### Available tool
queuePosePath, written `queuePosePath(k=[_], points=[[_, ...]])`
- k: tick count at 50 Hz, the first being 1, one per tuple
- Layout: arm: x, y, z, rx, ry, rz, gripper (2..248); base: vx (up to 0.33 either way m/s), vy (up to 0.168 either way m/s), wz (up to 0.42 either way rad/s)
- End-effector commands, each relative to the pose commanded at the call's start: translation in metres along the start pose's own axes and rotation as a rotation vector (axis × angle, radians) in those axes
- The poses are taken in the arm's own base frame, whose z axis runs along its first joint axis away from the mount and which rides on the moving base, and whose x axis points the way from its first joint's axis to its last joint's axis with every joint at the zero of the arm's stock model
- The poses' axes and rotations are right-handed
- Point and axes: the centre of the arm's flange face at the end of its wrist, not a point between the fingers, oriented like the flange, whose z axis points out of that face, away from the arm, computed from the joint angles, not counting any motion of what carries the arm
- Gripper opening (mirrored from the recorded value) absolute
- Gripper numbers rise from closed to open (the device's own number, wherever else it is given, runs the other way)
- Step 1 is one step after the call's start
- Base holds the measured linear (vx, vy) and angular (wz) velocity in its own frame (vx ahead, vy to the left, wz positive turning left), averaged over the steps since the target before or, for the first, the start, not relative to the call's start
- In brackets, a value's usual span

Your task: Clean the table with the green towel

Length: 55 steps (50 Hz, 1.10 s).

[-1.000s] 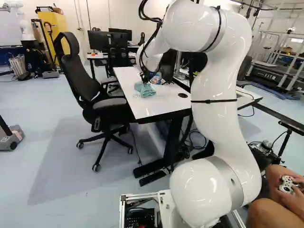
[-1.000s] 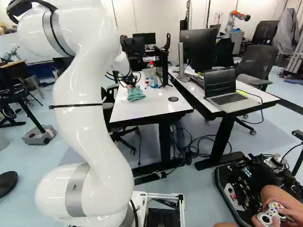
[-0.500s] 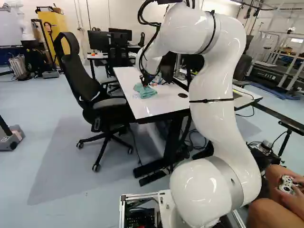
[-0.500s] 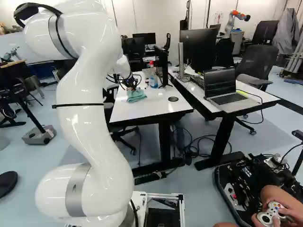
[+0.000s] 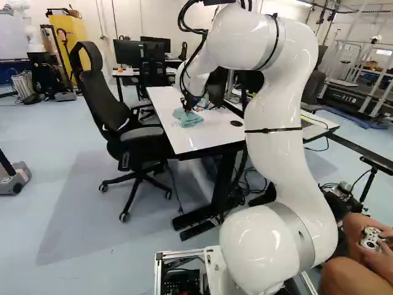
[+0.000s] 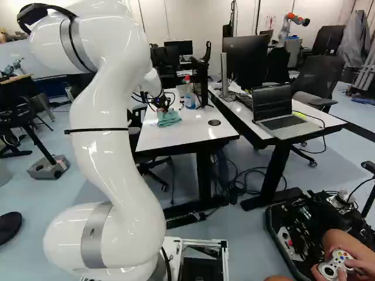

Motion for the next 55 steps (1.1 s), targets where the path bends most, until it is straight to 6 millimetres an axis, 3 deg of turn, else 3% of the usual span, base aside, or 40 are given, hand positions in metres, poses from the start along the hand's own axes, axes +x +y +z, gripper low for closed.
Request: queuePosePath(k=[55], points=[[-0.011,0.0,-0.001,0.0,-0.125,0.0,21,0.0,0.0,0.0]])
